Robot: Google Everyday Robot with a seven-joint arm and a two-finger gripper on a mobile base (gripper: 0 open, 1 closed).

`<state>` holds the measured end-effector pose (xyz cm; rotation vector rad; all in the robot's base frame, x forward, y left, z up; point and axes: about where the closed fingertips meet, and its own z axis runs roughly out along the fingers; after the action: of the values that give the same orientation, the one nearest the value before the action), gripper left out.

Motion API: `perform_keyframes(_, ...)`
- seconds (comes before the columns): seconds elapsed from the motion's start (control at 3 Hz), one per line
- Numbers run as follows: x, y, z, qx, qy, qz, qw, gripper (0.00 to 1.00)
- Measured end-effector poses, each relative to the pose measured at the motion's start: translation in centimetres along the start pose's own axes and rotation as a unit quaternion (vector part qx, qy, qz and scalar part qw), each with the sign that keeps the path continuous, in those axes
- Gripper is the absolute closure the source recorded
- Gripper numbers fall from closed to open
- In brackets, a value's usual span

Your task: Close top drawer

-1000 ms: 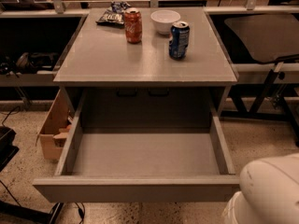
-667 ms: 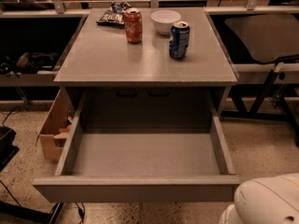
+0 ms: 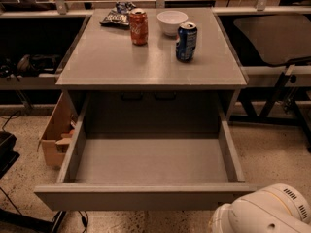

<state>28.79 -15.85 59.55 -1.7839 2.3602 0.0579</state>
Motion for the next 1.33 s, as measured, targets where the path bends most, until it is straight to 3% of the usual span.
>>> perform_keyframes(0.67,-2.6,-5.0,0.6,0.095,-0.025,-0.008,0.9951,1.00)
perform_keyframes(1.0,-3.4,-7.1,-1.4,0.149,-0.024,-0.009,0.9885,1.00)
perform_keyframes(1.33,-3.4,-7.1,-1.4,0.149,-0.024,-0.009,0.9885,1.00)
